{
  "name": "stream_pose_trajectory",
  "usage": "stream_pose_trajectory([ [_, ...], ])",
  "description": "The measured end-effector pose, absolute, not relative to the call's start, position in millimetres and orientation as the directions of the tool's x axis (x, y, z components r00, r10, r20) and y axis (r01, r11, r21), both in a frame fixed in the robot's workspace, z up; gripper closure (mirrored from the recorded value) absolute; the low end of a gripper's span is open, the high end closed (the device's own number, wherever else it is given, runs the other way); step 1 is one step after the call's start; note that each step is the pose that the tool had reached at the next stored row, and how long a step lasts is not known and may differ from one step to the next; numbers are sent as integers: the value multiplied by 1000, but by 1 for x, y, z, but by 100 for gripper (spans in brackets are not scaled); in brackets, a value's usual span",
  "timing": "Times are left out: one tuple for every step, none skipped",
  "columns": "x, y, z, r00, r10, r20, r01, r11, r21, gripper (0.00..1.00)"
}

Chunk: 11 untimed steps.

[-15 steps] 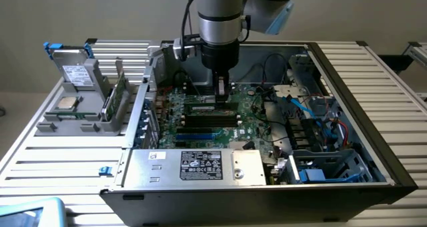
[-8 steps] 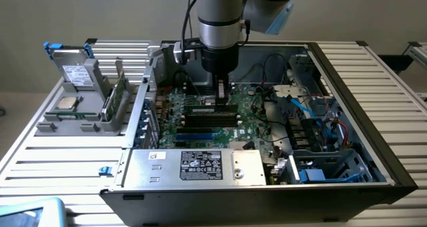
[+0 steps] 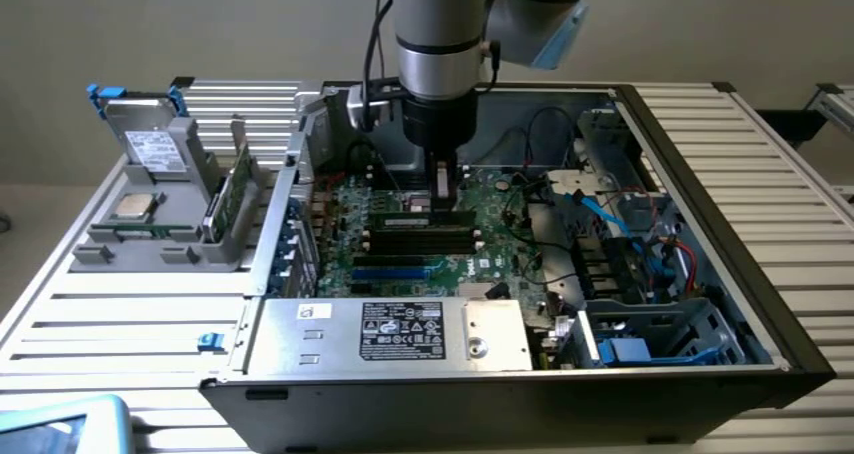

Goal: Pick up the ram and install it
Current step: 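Insert the ram into the slot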

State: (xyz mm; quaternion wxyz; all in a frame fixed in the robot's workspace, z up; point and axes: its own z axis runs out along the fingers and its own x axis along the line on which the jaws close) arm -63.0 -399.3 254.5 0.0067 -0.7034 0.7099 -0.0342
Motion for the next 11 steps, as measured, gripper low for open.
stream_pose_trajectory([
  [-63,-399,254,-10,-999,38,-998,8,-58,87],
  [-63,-399,253,-11,-999,39,-998,8,-58,87],
  [-63,-399,251,-10,-999,39,-998,8,-58,87],
  [-63,-399,250,-10,-999,39,-998,8,-58,87],
  [-63,-399,249,-10,-999,40,-998,8,-58,87],
  [-63,-399,248,-10,-999,40,-998,8,-58,87],
  [-63,-400,247,-11,-999,40,-998,8,-58,87],
  [-63,-400,247,-11,-999,40,-998,8,-58,87],
  [-63,-400,246,-11,-999,40,-998,8,-58,87],
  [-63,-400,245,-11,-999,40,-998,8,-58,87],
  [-63,-400,245,-10,-999,40,-998,8,-58,87],
])
